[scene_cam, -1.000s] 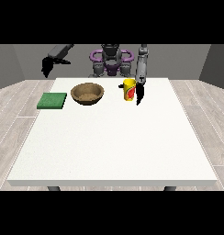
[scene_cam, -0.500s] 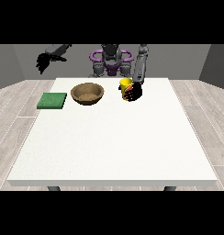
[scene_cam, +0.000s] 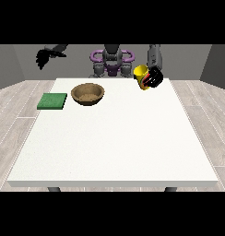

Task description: Pick the cup and pour the ball into the bowl, then pick the bowl and place it on the pad

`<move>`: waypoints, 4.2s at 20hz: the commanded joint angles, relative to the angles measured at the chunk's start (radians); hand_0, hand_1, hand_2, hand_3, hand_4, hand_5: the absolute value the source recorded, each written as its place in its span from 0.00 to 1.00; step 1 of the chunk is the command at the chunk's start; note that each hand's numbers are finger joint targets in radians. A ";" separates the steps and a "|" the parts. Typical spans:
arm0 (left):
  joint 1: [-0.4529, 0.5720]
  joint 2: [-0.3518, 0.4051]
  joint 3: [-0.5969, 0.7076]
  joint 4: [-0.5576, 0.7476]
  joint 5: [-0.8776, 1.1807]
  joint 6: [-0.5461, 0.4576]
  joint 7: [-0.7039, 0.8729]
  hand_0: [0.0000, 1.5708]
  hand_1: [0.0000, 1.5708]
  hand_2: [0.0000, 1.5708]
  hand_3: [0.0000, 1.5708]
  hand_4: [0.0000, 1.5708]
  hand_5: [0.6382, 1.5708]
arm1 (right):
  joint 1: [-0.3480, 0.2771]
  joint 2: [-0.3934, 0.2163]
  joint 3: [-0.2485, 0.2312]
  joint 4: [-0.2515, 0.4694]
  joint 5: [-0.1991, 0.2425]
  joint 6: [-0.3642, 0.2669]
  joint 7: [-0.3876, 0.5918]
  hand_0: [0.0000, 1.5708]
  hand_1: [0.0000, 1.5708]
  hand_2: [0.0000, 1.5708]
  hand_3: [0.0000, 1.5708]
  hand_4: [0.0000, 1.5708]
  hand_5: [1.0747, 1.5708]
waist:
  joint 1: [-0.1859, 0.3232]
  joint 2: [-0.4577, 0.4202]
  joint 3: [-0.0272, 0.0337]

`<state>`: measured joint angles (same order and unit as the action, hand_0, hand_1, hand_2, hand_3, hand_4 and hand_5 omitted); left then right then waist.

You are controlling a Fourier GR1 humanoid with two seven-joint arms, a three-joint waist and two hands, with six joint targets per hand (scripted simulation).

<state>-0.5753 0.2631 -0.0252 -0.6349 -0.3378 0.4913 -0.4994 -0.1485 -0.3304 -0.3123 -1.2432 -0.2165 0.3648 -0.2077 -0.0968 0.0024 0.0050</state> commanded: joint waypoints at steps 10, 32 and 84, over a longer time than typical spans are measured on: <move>-0.202 0.028 -0.159 -0.030 -0.302 -0.006 0.449 0.95 0.95 1.00 1.00 1.00 0.68 | 0.008 -0.013 -0.015 0.139 0.022 0.039 -0.095 0.00 0.00 0.00 0.00 0.00 1.00 | 0.016 -0.040 -0.0040; -0.508 -0.188 -0.755 0.158 -1.115 -0.287 0.898 0.98 0.98 1.00 1.00 0.99 0.56 | -0.065 -0.045 -0.022 0.243 -0.003 0.110 -0.102 0.00 0.00 0.00 0.00 0.00 1.00 | -0.062 -0.062 -0.0024; 0.156 -0.140 0.008 -0.614 0.248 -0.401 0.263 0.00 0.00 0.00 0.00 0.00 0.99 | -0.282 0.114 -0.044 0.571 0.032 -0.229 -0.257 0.00 0.00 0.00 0.00 0.13 0.98 | 0.225 0.170 -0.0042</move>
<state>-0.3940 0.1060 -0.0230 -1.1945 -0.0930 0.1164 -0.2612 -0.3659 -0.1625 -0.3179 -0.7826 -0.1646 0.1126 -0.4100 0.1058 0.1293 0.0004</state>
